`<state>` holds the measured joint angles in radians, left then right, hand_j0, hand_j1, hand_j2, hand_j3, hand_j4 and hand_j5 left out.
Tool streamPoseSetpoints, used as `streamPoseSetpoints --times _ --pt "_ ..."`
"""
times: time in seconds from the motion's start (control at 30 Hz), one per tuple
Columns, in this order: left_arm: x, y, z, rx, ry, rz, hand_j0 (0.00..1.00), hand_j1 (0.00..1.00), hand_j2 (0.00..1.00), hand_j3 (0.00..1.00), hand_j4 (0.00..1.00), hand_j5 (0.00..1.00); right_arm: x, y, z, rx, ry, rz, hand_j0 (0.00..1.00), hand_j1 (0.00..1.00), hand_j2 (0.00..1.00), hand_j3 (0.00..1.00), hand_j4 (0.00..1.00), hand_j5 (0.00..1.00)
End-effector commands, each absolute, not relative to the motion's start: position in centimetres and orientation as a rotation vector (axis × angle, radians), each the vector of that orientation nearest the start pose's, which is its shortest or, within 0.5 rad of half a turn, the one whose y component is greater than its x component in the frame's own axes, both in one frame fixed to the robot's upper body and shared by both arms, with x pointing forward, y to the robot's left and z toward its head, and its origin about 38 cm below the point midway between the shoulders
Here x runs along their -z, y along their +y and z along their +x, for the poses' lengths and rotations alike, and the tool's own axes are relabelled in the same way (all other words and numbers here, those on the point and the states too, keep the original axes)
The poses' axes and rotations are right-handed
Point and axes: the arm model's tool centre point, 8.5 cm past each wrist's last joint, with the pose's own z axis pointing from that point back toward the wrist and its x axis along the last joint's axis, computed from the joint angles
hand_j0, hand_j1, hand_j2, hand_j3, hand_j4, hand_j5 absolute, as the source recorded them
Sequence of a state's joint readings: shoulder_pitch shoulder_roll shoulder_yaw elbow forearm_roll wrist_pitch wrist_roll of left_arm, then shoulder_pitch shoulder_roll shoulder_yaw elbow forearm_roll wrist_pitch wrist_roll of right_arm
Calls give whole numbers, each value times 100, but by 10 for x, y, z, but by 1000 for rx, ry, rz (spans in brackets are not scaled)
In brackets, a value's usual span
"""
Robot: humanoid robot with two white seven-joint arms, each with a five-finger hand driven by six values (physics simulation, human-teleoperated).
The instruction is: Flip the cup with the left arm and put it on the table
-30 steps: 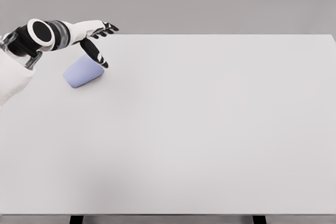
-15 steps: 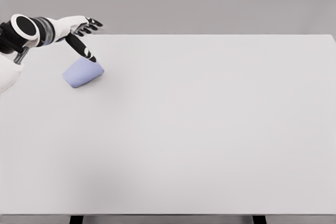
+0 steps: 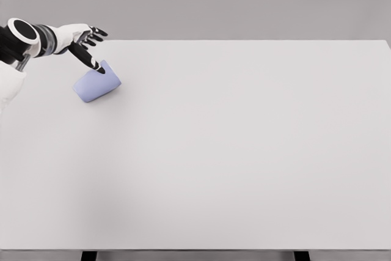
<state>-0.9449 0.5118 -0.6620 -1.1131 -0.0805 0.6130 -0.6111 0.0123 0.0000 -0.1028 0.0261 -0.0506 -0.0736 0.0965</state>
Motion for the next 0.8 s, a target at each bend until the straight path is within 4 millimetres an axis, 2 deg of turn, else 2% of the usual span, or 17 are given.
streamPoseSetpoints --times 0.0,0.23,0.27,0.47,0.77 --pt "-220 306 549 914 -881 293 98 98 98 98 98 98 262 -264 -8 149 -49 3 100 100 100 100 100 100" --pt "-206 312 548 895 -844 286 98 98 98 98 98 98 262 -264 -8 149 -49 3 100 100 100 100 100 100" --pt "-205 306 549 899 -847 275 98 98 98 98 98 98 262 -264 -8 149 -49 3 100 100 100 100 100 100" --pt "-209 300 550 904 -864 258 98 98 98 98 98 98 262 -264 -8 149 -49 3 100 100 100 100 100 100" --pt "-208 303 548 895 -861 242 98 98 98 98 98 98 262 -264 -8 149 -49 3 100 100 100 100 100 100"
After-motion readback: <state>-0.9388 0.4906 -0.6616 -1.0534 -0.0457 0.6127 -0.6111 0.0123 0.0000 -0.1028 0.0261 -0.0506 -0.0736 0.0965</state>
